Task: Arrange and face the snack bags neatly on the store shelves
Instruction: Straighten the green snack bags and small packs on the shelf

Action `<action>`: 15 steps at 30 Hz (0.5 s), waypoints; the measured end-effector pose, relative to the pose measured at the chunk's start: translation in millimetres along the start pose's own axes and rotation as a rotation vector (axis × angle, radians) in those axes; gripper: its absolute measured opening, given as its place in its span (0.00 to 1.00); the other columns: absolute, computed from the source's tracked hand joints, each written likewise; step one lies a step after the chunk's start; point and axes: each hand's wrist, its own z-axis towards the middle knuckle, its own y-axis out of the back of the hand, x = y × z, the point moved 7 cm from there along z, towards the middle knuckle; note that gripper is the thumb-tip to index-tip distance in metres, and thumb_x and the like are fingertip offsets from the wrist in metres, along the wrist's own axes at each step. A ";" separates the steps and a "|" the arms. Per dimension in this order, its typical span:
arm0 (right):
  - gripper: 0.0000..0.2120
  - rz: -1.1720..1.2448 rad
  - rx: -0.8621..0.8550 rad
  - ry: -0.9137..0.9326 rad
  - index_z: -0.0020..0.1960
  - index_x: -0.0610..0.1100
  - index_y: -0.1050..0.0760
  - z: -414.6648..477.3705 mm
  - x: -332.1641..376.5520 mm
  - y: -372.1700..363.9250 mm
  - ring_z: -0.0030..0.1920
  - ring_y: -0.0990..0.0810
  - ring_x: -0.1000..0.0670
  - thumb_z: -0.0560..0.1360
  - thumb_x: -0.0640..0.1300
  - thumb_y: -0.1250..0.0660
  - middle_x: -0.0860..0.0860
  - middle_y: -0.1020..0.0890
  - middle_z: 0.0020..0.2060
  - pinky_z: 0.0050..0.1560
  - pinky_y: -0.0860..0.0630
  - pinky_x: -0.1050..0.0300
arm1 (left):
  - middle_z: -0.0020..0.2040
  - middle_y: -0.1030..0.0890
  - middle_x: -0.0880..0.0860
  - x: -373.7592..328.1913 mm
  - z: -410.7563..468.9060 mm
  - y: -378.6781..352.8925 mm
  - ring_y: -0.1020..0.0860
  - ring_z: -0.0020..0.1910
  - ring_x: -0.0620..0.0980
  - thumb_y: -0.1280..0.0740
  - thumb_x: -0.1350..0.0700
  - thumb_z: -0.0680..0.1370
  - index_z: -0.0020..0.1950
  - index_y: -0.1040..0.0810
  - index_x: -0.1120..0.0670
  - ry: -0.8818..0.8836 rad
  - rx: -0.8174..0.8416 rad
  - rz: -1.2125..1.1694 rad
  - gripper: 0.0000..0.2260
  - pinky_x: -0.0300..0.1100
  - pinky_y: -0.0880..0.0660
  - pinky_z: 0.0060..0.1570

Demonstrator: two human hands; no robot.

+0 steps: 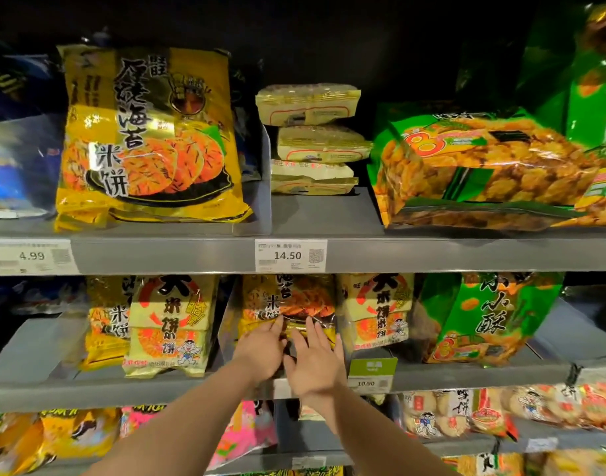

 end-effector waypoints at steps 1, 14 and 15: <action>0.40 0.027 -0.024 0.014 0.75 0.52 0.48 0.1 -1.0 7.9 0.76 0.57 0.50 0.65 0.61 0.68 0.49 0.54 0.77 0.73 0.62 0.46 | 0.76 0.43 0.53 1.0 7.3 2.8 0.42 0.74 0.54 0.50 0.49 0.81 0.77 0.52 0.53 0.021 0.012 0.014 0.25 0.50 0.43 0.71; 0.21 0.166 -0.041 0.000 0.70 0.47 0.38 -56.1 -9.3 48.4 0.73 0.43 0.43 0.77 0.46 0.44 0.45 0.44 0.75 0.73 0.43 0.51 | 0.73 0.36 0.53 -55.0 -29.5 20.1 0.36 0.70 0.55 0.49 0.49 0.80 0.75 0.43 0.51 -0.075 -0.061 0.083 0.22 0.55 0.35 0.65; 0.21 0.170 -0.055 -0.001 0.70 0.47 0.38 -63.0 -6.6 51.4 0.73 0.41 0.43 0.77 0.46 0.44 0.45 0.43 0.75 0.73 0.42 0.51 | 0.71 0.34 0.54 -57.3 -38.5 21.8 0.34 0.69 0.55 0.49 0.49 0.80 0.73 0.40 0.51 -0.085 -0.069 0.060 0.21 0.54 0.34 0.65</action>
